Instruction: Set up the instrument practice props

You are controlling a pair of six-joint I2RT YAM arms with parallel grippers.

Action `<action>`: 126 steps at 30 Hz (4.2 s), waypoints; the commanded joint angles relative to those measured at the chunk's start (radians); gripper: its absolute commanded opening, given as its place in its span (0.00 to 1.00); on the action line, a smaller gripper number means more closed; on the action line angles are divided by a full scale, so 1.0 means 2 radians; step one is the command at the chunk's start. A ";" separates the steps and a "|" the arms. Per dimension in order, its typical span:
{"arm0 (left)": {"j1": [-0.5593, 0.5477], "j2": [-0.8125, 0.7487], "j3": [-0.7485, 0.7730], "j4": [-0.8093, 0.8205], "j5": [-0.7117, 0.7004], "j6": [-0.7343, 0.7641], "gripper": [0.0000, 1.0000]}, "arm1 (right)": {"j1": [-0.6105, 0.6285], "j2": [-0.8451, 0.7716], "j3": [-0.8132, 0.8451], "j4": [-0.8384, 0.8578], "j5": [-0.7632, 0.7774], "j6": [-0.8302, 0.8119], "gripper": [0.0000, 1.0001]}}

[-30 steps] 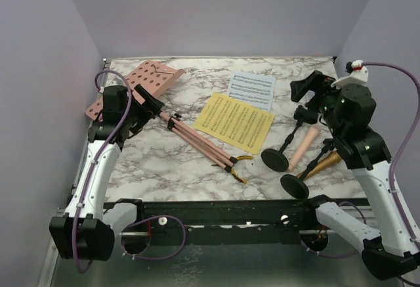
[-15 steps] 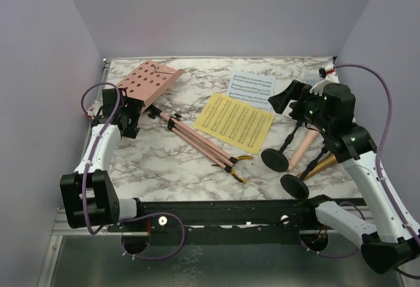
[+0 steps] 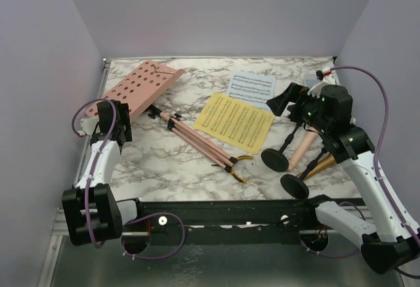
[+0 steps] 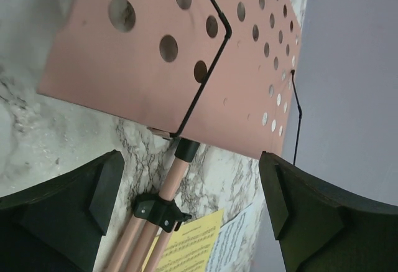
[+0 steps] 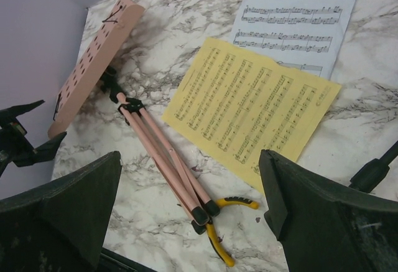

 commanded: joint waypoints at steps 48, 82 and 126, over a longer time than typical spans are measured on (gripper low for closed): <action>0.245 0.200 -0.053 0.312 0.418 0.155 0.51 | 0.190 0.578 0.214 0.135 -0.067 -0.266 0.94; 0.172 0.129 -0.034 0.504 0.462 0.133 0.00 | 0.233 0.578 0.189 0.193 -0.124 -0.163 0.97; 0.089 0.026 0.103 0.590 0.443 -0.009 0.00 | 0.264 0.525 0.205 0.295 0.093 -0.144 0.70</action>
